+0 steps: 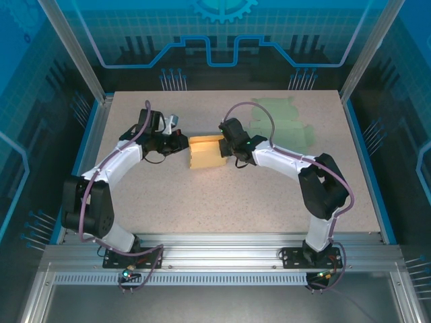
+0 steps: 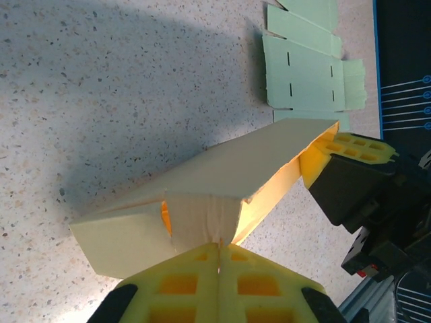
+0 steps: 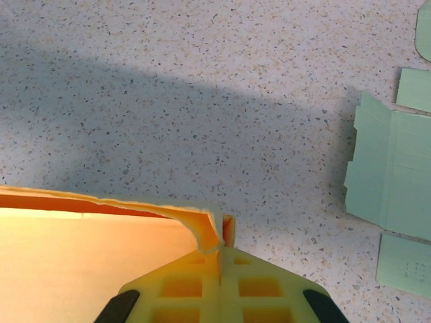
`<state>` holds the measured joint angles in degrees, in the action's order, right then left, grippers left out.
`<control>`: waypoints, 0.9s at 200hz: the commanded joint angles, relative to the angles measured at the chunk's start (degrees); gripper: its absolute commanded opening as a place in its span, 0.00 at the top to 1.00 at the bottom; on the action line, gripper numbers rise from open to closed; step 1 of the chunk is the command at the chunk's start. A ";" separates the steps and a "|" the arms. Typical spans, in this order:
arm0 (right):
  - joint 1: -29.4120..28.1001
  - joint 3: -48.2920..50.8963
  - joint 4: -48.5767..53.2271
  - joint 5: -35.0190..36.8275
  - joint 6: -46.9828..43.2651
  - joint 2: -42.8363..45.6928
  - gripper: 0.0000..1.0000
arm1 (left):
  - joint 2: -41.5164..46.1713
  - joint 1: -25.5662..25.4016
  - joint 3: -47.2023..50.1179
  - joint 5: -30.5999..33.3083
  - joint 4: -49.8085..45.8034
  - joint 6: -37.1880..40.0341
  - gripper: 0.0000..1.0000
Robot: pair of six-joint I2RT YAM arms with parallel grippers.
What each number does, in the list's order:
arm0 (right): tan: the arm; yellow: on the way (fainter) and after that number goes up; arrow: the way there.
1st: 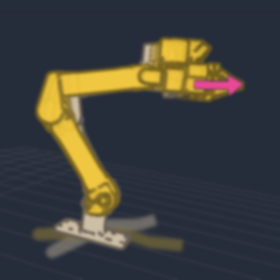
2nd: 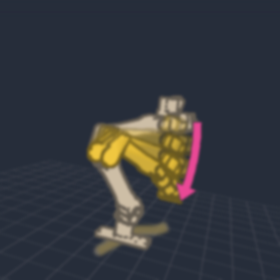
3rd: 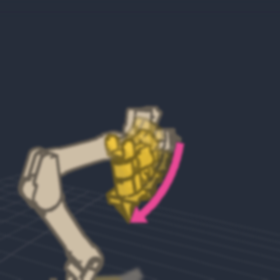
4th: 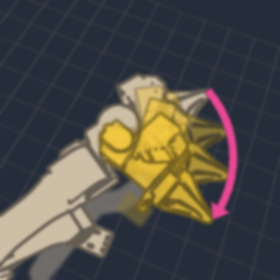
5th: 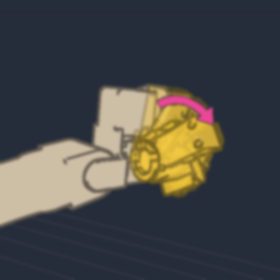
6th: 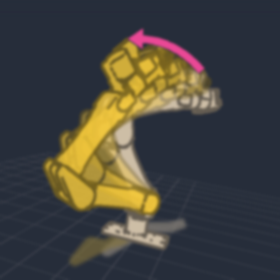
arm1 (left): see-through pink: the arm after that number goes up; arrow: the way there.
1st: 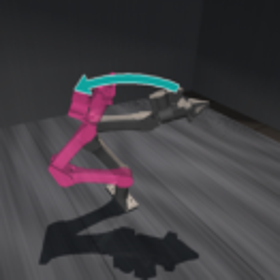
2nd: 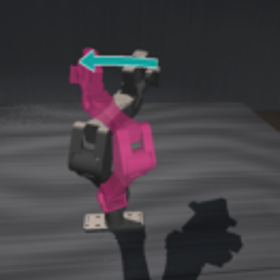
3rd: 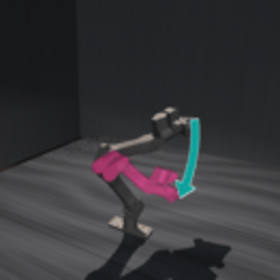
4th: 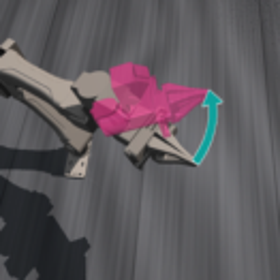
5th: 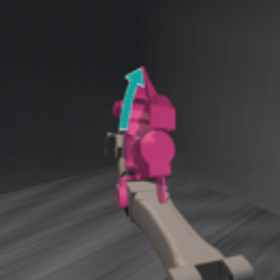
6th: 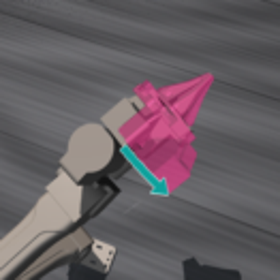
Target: Fold the paper box
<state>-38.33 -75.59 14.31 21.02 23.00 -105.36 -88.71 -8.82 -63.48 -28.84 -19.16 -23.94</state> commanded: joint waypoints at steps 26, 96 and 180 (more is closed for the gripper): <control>-1.53 1.17 7.67 -1.06 -0.98 -3.91 0.98 | 2.05 0.38 0.81 -1.07 1.34 -0.79 0.98; -1.92 0.27 8.10 -1.15 -0.82 -4.68 0.98 | 0.30 0.35 1.84 -4.14 8.41 -6.84 0.98; -2.19 -0.42 8.55 -0.62 -0.70 -4.95 0.98 | 2.19 0.38 4.53 3.41 -0.38 0.43 0.98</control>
<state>-38.85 -76.99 14.61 22.11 22.85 -106.61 -88.09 -8.67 -60.88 -28.86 -14.00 -27.00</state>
